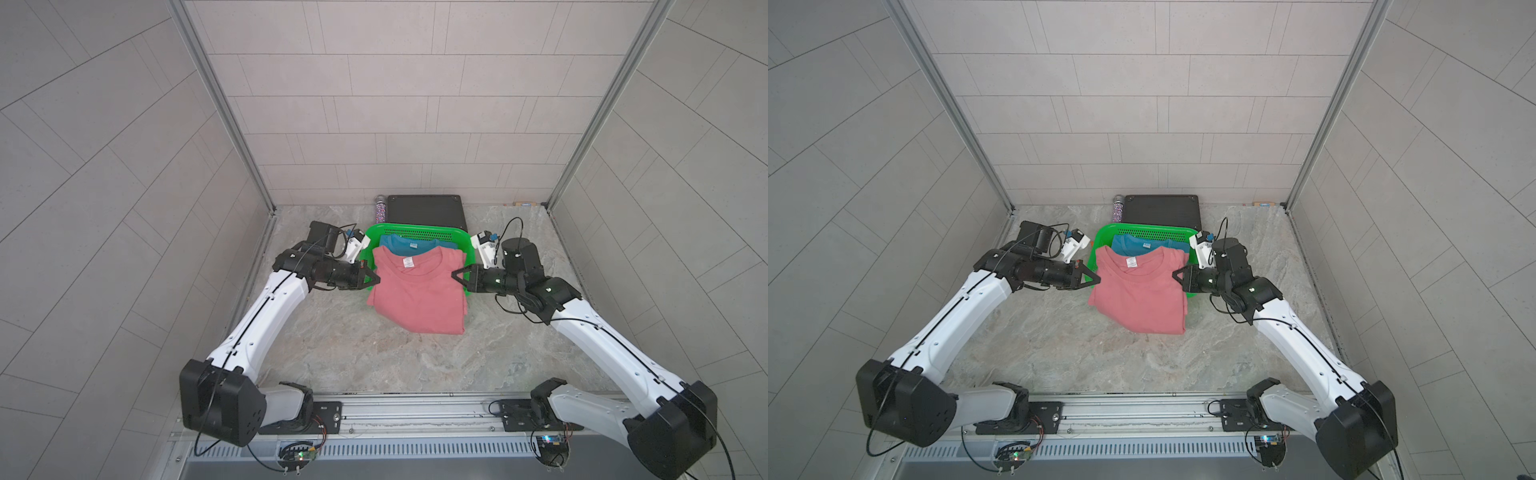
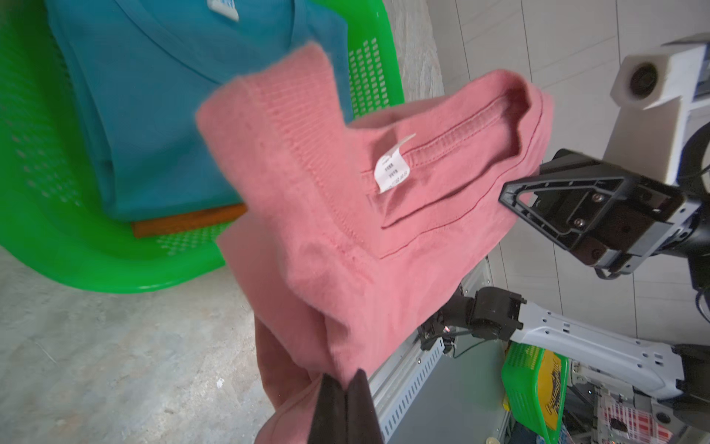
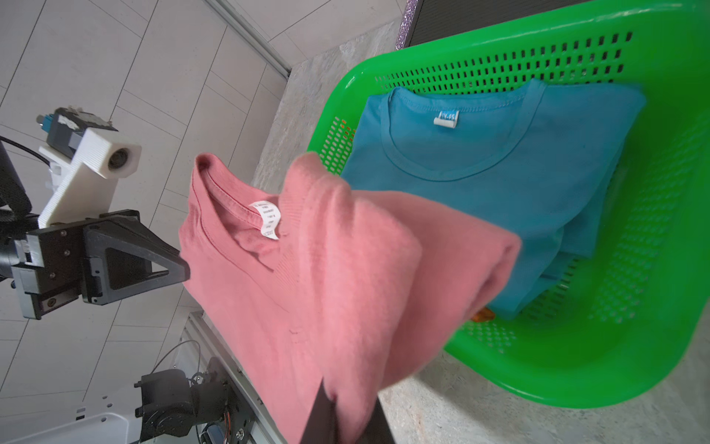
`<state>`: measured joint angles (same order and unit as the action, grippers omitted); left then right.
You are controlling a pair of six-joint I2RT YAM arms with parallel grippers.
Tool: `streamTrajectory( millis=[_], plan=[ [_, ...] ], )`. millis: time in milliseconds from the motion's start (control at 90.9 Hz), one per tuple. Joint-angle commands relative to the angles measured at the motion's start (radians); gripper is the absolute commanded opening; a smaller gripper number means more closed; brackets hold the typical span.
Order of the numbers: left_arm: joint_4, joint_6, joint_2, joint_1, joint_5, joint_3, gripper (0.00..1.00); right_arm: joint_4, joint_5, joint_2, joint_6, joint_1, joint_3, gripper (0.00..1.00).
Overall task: Put the folded t-shirts into the basket
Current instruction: Place the T-shirt in the bin.
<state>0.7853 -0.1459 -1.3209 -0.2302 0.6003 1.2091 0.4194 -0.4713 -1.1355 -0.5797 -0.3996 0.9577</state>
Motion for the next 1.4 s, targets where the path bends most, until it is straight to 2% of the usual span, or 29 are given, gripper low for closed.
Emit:
streamTrajectory(
  millis=[0, 231, 462, 682, 1001, 1155, 1387],
  plan=[
    [-0.093, -0.002, -0.043, 0.033, -0.010, 0.058, 0.00, -0.093, -0.040, -0.044, 0.023, 0.042, 0.043, 0.00],
    [-0.169, -0.009, -0.202, 0.078, -0.039, 0.209, 0.00, -0.168, -0.108, -0.245, 0.007, 0.094, 0.185, 0.00],
    [-0.194, -0.095, -0.377, 0.094, 0.033, 0.329, 0.00, -0.196, -0.187, -0.448, -0.009, 0.141, 0.351, 0.00],
    [-0.261, -0.165, -0.402, 0.124, 0.064, 0.320, 0.00, -0.206, -0.248, -0.554, -0.041, 0.148, 0.468, 0.00],
    [-0.187, -0.187, -0.449, 0.207, 0.138, 0.520, 0.00, -0.171, -0.279, -0.657, -0.088, 0.124, 0.661, 0.00],
    [-0.208, -0.188, -0.444, 0.197, 0.130, 0.501, 0.00, -0.171, -0.261, -0.667, -0.106, 0.139, 0.647, 0.00],
    [-0.222, -0.187, -0.495, 0.126, 0.089, 0.346, 0.00, -0.137, -0.265, -0.675, -0.084, 0.180, 0.445, 0.00]
  ],
)
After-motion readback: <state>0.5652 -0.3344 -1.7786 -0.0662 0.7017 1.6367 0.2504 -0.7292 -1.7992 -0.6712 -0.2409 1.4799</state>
